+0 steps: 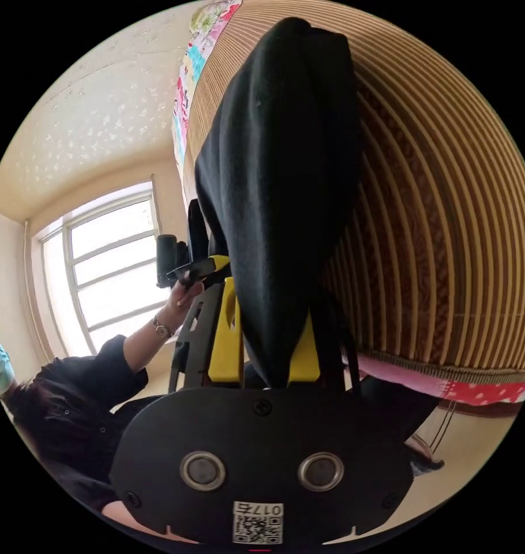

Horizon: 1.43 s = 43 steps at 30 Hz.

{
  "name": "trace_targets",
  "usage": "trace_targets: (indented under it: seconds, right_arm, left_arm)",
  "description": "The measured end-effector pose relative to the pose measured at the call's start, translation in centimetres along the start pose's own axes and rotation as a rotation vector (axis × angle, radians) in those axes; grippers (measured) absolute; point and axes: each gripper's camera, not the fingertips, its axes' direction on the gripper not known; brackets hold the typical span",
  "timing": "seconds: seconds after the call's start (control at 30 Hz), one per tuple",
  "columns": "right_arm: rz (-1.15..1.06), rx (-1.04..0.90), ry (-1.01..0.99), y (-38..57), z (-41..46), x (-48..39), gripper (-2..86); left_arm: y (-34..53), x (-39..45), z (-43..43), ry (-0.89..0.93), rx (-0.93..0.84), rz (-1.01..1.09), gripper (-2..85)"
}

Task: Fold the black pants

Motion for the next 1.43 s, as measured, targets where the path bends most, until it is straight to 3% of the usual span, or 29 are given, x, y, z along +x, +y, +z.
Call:
trace_targets:
  seconds: [0.1,0.3,0.53,0.63,0.7,0.73,0.8,0.87,0.93,1.0,1.2,1.33,1.43]
  right_arm:
    - [-0.057,-0.032,-0.089,2.4,-2.1,-2.7,7.0]
    - [-0.305,-0.019,-0.003,5.1,-14.8,-13.9,5.8]
    - [-0.542,0.094,0.286,8.3,-34.8,-23.2,6.6]
    - [-0.458,0.152,0.373,7.3,-40.6,-21.1,7.5]
    - [-0.316,0.195,0.451,5.5,-42.5,-17.0,8.6]
    - [-0.130,0.202,0.499,3.7,-43.0,-13.0,9.6]
    - [0.109,0.200,0.615,1.5,-42.0,-6.8,11.6]
    - [0.335,0.146,0.787,-0.6,-37.9,-0.4,13.9]
    - [0.366,0.188,0.720,-0.7,-35.7,0.9,15.1]
    - [0.332,0.205,0.706,-0.3,-33.5,0.7,15.3]
    - [0.369,0.441,0.890,5.0,-26.3,-5.5,13.5]
    - [0.393,0.650,1.280,7.8,-16.8,-13.7,9.8]
    - [0.217,0.833,1.497,7.2,-6.9,-20.6,7.4]
  left_arm:
    - [1.6,3.2,-0.4,0.046,-0.085,0.030,7.7]
    - [2.4,16.4,-1.9,0.243,-0.032,0.136,7.8]
    - [-6.2,37.3,2.8,0.371,0.105,0.357,7.9]
    - [-12.1,44.0,6.4,0.397,0.147,0.375,8.3]
    - [-15.6,46.7,9.5,0.351,0.131,0.372,9.4]
    - [-18.0,47.4,12.3,0.310,0.074,0.320,10.0]
    - [-20.6,47.2,16.8,0.215,-0.071,0.226,9.6]
    - [-21.1,46.7,21.5,0.017,-0.288,0.264,8.4]
    - [-19.8,45.3,23.0,-0.108,-0.410,0.301,8.0]
    - [-17.6,43.0,22.1,-0.154,-0.419,0.288,8.0]
    - [-7.9,29.3,11.7,-0.197,-0.294,-0.010,6.1]
    - [1.3,21.3,0.8,-0.305,-0.042,-0.298,6.6]
    - [8.4,18.8,-6.2,-0.330,0.230,-0.409,7.5]
